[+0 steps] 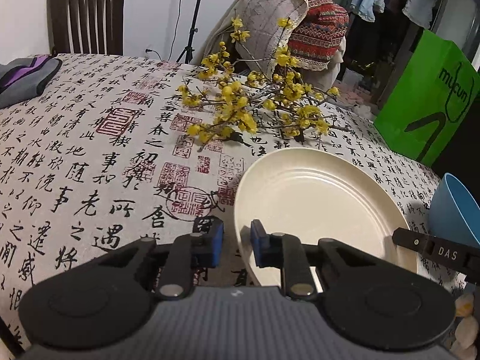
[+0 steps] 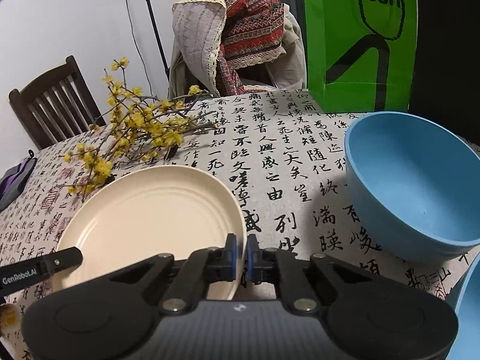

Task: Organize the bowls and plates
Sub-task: 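Close the right gripper on the cream plate rim while the left gripper closes on the rim, then lift the gripped cream plate off the table with both grippers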

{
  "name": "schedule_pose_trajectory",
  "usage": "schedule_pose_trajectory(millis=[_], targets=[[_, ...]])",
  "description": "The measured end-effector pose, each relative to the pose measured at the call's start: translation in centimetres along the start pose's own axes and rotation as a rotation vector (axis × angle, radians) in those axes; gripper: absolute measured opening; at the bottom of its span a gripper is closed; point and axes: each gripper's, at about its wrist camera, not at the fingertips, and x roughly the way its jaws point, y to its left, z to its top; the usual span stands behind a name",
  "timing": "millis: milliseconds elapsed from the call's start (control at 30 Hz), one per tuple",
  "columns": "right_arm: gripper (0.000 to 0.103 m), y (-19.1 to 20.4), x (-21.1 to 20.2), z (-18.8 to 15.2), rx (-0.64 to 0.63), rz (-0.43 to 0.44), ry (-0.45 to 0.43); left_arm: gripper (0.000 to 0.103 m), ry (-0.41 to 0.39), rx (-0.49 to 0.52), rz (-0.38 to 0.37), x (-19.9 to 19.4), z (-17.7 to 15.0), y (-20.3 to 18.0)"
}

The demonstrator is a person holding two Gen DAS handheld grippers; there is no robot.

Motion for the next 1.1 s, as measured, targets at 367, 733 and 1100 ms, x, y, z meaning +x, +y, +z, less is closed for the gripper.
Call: schedule_pose_trajectory(millis=[367,733,1100], targets=[[0.006,0.3,-0.8,-0.5,-0.047,0.002,-0.037,0.017,-0.012,0.030,0.002,0.0,-0.2,-0.6],[0.006,0.7,-1.8,-0.8,-0.082,0.005,-0.070,0.017,-0.018,0.060,0.032,-0.5,-0.2,-1.0],[0.006,0.9,-3.8,-0.8,-0.075,0.022,-0.105,0.017,-0.063,0.047,0.018,-3.3,0.6,-1.1]])
